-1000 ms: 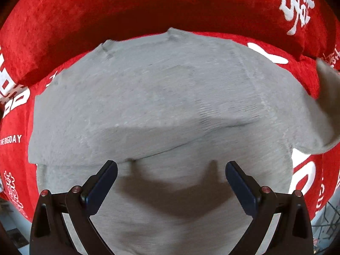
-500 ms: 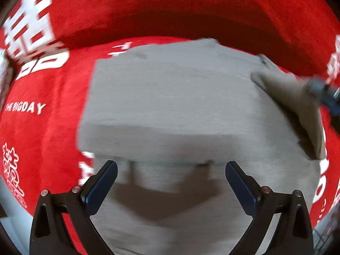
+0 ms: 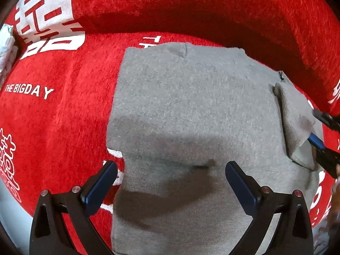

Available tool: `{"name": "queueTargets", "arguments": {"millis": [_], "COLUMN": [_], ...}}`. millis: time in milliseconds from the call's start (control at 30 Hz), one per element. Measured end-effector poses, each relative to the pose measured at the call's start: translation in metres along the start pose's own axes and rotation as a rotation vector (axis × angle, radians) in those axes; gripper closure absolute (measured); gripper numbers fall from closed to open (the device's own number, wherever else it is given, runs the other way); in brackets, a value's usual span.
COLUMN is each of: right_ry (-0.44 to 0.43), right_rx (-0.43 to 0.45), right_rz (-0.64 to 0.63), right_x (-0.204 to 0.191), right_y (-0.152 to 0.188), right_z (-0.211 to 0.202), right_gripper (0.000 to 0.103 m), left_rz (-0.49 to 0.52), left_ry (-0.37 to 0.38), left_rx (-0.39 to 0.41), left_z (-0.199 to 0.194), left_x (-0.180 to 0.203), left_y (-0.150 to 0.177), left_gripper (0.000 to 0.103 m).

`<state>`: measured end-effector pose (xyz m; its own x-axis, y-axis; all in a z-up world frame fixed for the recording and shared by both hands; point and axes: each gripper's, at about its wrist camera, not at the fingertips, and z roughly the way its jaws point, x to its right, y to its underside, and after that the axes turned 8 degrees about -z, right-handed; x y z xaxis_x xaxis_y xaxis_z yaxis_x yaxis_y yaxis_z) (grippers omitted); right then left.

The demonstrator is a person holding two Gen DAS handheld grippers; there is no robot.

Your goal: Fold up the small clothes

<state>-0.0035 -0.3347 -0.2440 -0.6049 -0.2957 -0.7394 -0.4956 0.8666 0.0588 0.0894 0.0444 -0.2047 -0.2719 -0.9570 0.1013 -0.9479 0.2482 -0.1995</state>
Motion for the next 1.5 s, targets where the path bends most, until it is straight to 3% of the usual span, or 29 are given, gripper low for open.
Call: {"name": "queueTargets", "arguments": {"millis": [33, 67, 133, 233, 367, 467, 567, 600, 667, 700, 833, 1033, 1100, 1200, 1267, 1300, 1333, 1433, 1500], "right_ry": [-0.009, -0.008, -0.018, -0.032, 0.018, 0.115, 0.209, 0.21, 0.181, 0.166, 0.166, 0.168, 0.144, 0.06, 0.004, -0.009, -0.01, 0.025, 0.056], "right_rx": [0.01, 0.019, 0.02, -0.03, -0.181, -0.282, -0.353, -0.355, -0.346, -0.34, -0.302, -0.188, -0.12, -0.03, 0.019, 0.039, 0.054, 0.047, 0.022], "right_rz": [0.026, 0.034, -0.028, -0.27, -0.587, -0.734, -0.78, -0.773, -0.74, -0.719, -0.596, -0.266, -0.122, 0.08, 0.174, 0.204, 0.217, 0.168, 0.066], "right_x": [0.001, -0.001, -0.024, -0.08, -0.135, -0.148, -0.133, -0.129, -0.122, -0.119, -0.09, -0.006, 0.025, 0.065, 0.08, 0.085, 0.087, 0.081, 0.069], "right_y": [-0.006, -0.01, -0.013, 0.0, 0.05, 0.086, 0.106, 0.109, 0.109, 0.109, 0.091, 0.062, 0.057, 0.054, 0.052, 0.049, 0.046, 0.033, 0.025], "right_z": [0.005, 0.01, 0.021, 0.035, 0.068, 0.099, 0.11, 0.107, 0.092, 0.085, 0.045, -0.033, -0.055, -0.08, -0.086, -0.088, -0.09, -0.092, -0.098], "right_gripper": [0.057, 0.076, 0.091, 0.091, 0.091, 0.091, 0.085, 0.081, 0.049, 0.044, 0.043, 0.043, 0.043, 0.043, 0.043, 0.043, 0.044, 0.097, 0.096], "left_rz": [-0.011, -0.018, -0.033, -0.054, -0.094, -0.113, -0.104, -0.096, -0.085, -0.082, -0.066, -0.056, -0.062, -0.081, -0.084, -0.081, -0.082, -0.073, -0.053], "left_ry": [0.009, 0.014, 0.025, 0.038, 0.054, 0.07, 0.079, 0.084, 0.096, 0.104, 0.162, 0.216, 0.224, 0.207, 0.201, 0.2, 0.215, 0.241, 0.24], "left_rx": [0.002, 0.004, 0.011, 0.024, 0.017, 0.016, 0.011, 0.009, 0.005, 0.002, -0.033, -0.089, -0.094, -0.127, -0.135, -0.132, -0.125, -0.085, -0.065], "left_z": [-0.002, -0.003, -0.008, -0.014, -0.015, -0.015, -0.012, -0.011, -0.009, -0.008, -0.003, 0.014, 0.015, 0.023, 0.025, 0.025, 0.023, 0.009, -0.001], "left_x": [-0.003, -0.006, -0.013, -0.026, -0.042, -0.046, -0.042, -0.039, -0.034, -0.03, -0.013, 0.01, 0.016, 0.022, 0.023, 0.023, 0.022, 0.018, 0.016], "left_y": [-0.002, -0.003, -0.005, -0.009, -0.014, -0.017, -0.019, -0.019, -0.02, -0.021, -0.027, -0.036, -0.039, -0.045, -0.048, -0.049, -0.05, -0.049, -0.044], "left_gripper": [0.001, 0.001, 0.001, 0.001, 0.001, 0.001, 0.001, 0.001, 0.001, 0.001, 0.001, 0.002, 0.012, 0.044, 0.079, 0.084, 0.089, 0.091, 0.096]}}
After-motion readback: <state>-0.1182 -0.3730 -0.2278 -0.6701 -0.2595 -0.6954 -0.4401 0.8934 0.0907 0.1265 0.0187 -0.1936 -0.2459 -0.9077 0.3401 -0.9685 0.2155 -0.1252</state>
